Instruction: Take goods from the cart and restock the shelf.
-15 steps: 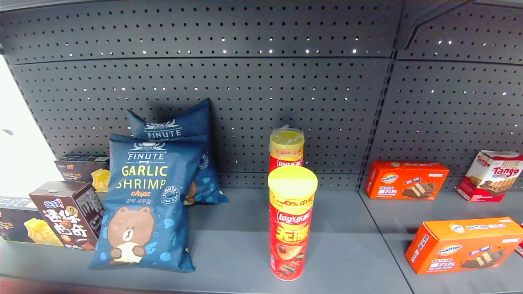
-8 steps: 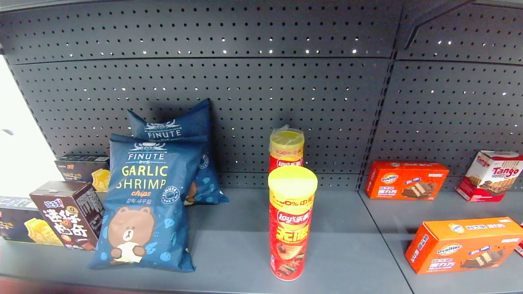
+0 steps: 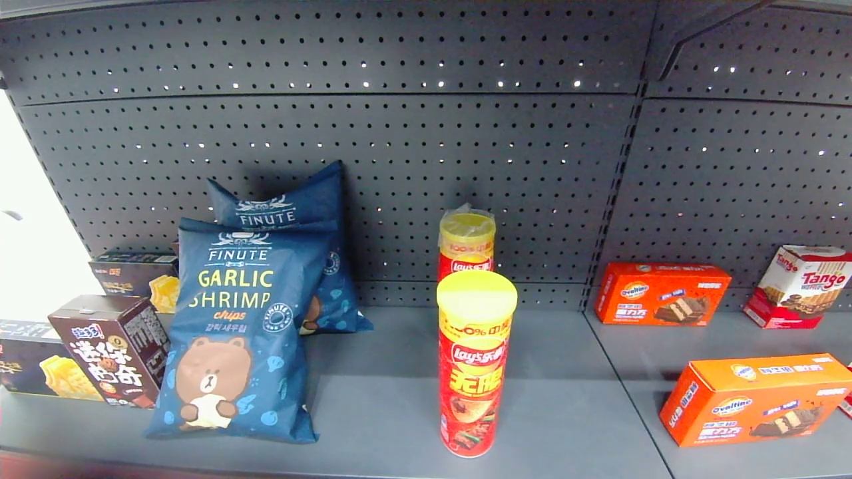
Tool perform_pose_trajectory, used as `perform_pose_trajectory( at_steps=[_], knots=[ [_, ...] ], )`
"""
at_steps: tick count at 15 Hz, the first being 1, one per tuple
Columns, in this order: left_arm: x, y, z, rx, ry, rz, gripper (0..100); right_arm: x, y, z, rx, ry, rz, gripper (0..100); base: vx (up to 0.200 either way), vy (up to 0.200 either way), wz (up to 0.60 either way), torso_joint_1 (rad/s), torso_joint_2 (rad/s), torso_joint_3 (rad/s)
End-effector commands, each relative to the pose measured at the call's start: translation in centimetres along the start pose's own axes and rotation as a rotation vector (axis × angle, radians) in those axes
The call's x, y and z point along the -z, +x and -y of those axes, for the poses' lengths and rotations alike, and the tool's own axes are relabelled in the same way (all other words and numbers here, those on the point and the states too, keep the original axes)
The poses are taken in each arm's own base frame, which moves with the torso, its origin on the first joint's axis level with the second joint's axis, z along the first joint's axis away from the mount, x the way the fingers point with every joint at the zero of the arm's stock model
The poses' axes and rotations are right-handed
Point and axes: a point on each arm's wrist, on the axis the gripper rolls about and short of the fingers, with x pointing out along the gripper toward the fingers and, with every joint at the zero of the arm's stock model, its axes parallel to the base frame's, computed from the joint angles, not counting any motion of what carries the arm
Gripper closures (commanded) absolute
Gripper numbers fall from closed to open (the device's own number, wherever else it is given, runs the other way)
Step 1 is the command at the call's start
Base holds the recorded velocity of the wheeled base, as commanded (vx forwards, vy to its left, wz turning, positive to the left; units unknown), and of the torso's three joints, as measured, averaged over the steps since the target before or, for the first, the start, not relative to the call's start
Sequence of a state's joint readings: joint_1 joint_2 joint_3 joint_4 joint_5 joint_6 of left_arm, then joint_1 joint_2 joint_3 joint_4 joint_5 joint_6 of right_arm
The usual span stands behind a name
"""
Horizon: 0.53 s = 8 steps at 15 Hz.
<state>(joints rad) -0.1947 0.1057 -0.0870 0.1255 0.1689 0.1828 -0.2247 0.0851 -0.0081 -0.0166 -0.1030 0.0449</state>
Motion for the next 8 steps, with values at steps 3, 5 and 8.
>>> perform_pose_trajectory(
  at_steps=[3, 5, 8],
  knots=[
    [-0.01, 0.01, -0.01, -0.004, -0.003, -0.002, 0, 0.36, 0.10, -0.12, -0.077, -0.049, -0.029, 0, 0.000, 0.000, 0.00, 0.000, 0.00, 0.000],
    [0.00, 0.01, -0.01, -0.004, -0.017, -0.004, 0, 0.36, 0.10, -0.11, -0.075, -0.048, -0.029, 0, 0.000, 0.000, 0.00, 0.000, 0.00, 0.000],
    [0.11, 0.04, -0.05, -0.032, -0.102, -0.012, 0, 0.35, 0.11, -0.10, -0.077, -0.050, -0.030, 0, 0.000, 0.000, 0.00, 0.000, 0.00, 0.000]
  ],
)
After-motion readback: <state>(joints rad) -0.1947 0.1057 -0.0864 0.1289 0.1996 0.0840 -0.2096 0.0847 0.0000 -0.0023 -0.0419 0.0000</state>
